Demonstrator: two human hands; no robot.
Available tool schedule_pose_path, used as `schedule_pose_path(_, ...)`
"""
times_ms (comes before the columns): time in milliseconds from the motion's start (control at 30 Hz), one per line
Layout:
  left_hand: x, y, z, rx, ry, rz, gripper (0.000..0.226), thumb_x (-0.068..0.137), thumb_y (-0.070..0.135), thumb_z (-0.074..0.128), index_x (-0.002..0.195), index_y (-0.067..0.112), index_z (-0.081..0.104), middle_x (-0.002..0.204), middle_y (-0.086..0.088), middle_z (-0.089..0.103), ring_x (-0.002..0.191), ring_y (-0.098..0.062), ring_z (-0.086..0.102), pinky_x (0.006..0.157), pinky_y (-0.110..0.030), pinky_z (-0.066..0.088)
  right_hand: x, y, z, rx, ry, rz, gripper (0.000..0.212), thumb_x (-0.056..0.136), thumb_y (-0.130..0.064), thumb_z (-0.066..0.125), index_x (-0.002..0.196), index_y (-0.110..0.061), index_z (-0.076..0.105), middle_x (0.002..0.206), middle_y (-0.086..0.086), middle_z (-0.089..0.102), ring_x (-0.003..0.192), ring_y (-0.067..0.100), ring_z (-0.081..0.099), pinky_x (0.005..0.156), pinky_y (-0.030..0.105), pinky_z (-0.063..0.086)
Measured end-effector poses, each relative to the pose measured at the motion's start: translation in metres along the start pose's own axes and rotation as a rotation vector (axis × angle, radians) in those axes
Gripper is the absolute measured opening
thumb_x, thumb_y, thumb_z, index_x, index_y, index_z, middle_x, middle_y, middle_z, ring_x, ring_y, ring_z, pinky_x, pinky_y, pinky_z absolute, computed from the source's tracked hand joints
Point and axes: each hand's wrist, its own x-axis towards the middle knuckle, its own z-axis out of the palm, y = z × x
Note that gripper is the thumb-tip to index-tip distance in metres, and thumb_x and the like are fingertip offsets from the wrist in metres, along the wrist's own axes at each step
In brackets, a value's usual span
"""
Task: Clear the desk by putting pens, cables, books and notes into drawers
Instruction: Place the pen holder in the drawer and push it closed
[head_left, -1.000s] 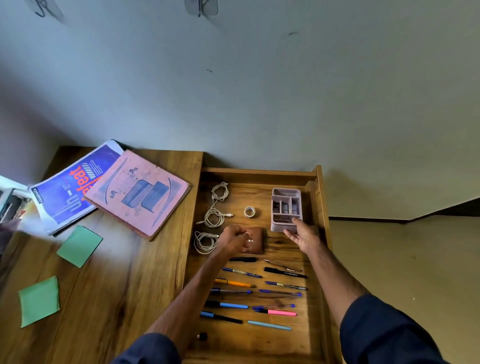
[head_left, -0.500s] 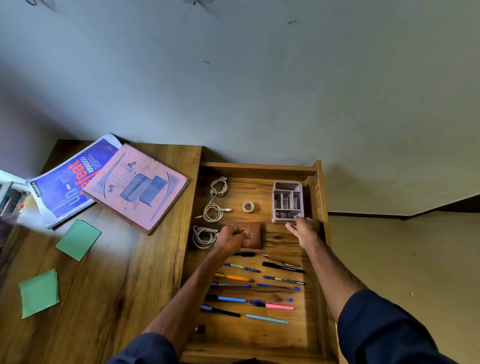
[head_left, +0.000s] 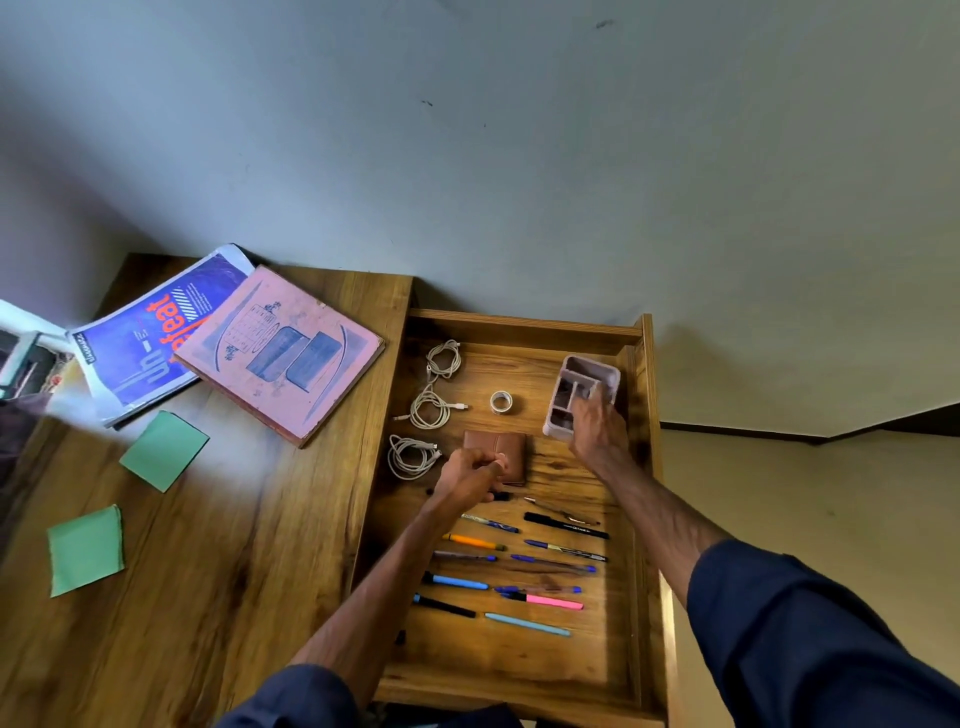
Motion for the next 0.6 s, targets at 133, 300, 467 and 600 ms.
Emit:
schedule_pose_path(133, -0.003, -0.003, -0.001, 0.0, 0.009, 0.003, 0.031, 0.1, 0.028, 0.062, 0.127, 0.012, 0.066, 0.118, -0.005, 0.07, 0.099, -0.015, 0.072, 0.081, -0.031, 0.062, 0.016, -0.015, -0.008, 0.139, 0.016, 0.021, 0.058, 0.092, -0.038, 0.069, 0.137, -0.005, 0.052, 0.144, 0.018, 0.044, 0.122, 0.028, 0.055, 0.101, 0.04, 0.051)
schedule_pose_path(300, -0.005, -0.007, -0.005, -0.019, 0.021, 0.001, 0.03, 0.1, 0.026, 0.061, 0.125, 0.012, 0.067, 0.118, -0.003, 0.069, 0.098, -0.014, 0.071, 0.082, -0.031, 0.062, 0.026, -0.012, -0.017, 0.251, 0.097, 0.036, 0.038, 0.099, -0.024, 0.06, 0.13, -0.003, 0.055, 0.136, 0.017, 0.05, 0.113, 0.026, 0.059, 0.085, 0.031, 0.052)
schedule_pose_path(467, -0.004, -0.009, -0.005, -0.052, 0.034, -0.02, 0.025, 0.1, 0.026, 0.061, 0.119, 0.012, 0.069, 0.114, -0.005, 0.071, 0.098, -0.017, 0.071, 0.082, -0.031, 0.061, 0.016, 0.013, -0.013, 0.051, -0.141, -0.118, 0.043, 0.086, -0.028, 0.075, 0.121, -0.007, 0.063, 0.119, 0.01, 0.067, 0.109, 0.025, 0.063, 0.093, 0.035, 0.056)
schedule_pose_path(600, -0.005, -0.007, -0.001, -0.057, 0.018, -0.04, 0.026, 0.099, 0.027, 0.062, 0.119, 0.012, 0.069, 0.114, -0.006, 0.071, 0.101, -0.018, 0.071, 0.079, -0.027, 0.06, 0.007, 0.018, -0.006, -0.026, -0.059, -0.105, 0.033, 0.088, -0.022, 0.071, 0.118, -0.008, 0.064, 0.116, 0.011, 0.07, 0.103, 0.024, 0.067, 0.087, 0.034, 0.058)
